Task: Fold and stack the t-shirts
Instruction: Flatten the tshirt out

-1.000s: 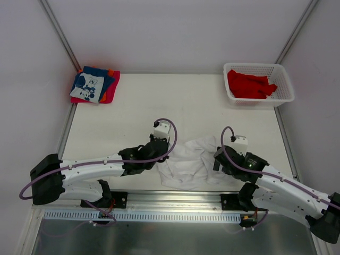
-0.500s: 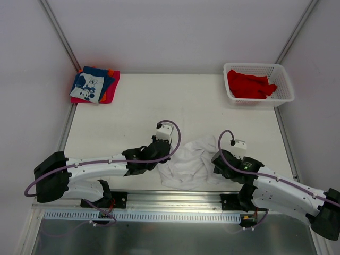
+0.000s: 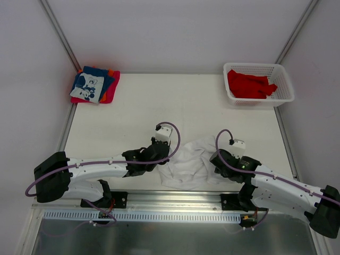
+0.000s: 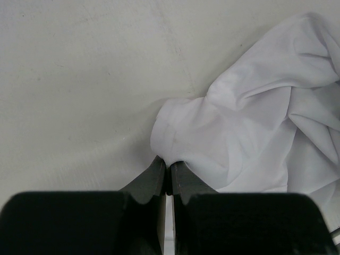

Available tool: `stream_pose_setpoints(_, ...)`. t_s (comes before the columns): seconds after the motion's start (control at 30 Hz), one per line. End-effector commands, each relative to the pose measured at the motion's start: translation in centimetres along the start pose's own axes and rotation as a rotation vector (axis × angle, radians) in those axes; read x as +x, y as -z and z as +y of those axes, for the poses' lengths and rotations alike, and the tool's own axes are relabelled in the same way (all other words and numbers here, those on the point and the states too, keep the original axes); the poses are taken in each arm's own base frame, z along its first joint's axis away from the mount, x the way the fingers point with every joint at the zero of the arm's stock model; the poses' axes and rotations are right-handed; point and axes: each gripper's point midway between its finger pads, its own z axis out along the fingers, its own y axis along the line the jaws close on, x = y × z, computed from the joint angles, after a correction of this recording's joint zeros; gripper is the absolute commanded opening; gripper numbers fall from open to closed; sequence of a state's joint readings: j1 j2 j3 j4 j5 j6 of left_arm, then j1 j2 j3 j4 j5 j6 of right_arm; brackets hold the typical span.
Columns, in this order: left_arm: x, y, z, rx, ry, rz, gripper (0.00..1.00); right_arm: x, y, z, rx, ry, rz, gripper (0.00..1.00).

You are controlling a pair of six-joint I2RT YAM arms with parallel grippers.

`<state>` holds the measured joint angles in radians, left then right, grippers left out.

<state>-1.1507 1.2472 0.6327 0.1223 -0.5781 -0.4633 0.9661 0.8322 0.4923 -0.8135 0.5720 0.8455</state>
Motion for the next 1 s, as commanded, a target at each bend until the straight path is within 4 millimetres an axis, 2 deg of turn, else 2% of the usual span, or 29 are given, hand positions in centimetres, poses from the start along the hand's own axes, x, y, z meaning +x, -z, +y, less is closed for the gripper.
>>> stream_pose_setpoints(0.0, -0.6, 0.2, -0.5, 0.023, 0.037, -0.021, 0.0, -0.3, -0.4, -0.4, 0.024, -0.002, -0.032, 0.54)
stream_pose_setpoints(0.2, -0.7, 0.3, -0.5, 0.026, 0.039, -0.024, 0.0, -0.1, -0.6, -0.8, 0.033, 0.004, -0.035, 0.49)
stream_pose_setpoints(0.33, -0.7, 0.4, -0.6, 0.029, 0.041, -0.023, 0.0, 0.0, -0.9, -1.0, 0.039, 0.009, -0.037, 0.41)
stream_pose_setpoints(0.47, -0.6, 0.3, -0.5, 0.027, 0.04, -0.019, 0.0, 0.0, -1.1, -0.9, 0.044, 0.01, -0.042, 0.41)
stream_pose_setpoints(0.9, 0.1, 0.1, -0.5, 0.021, 0.041, 0.001, 0.0, 0.0, -1.4, -0.6, 0.051, 0.025, -0.04, 0.27)
stream_pose_setpoints(0.97, 0.2, 0.1, -0.5, 0.019, 0.042, 0.001, 0.0, 0.1, -1.4, -0.6, 0.046, 0.025, -0.037, 0.17)
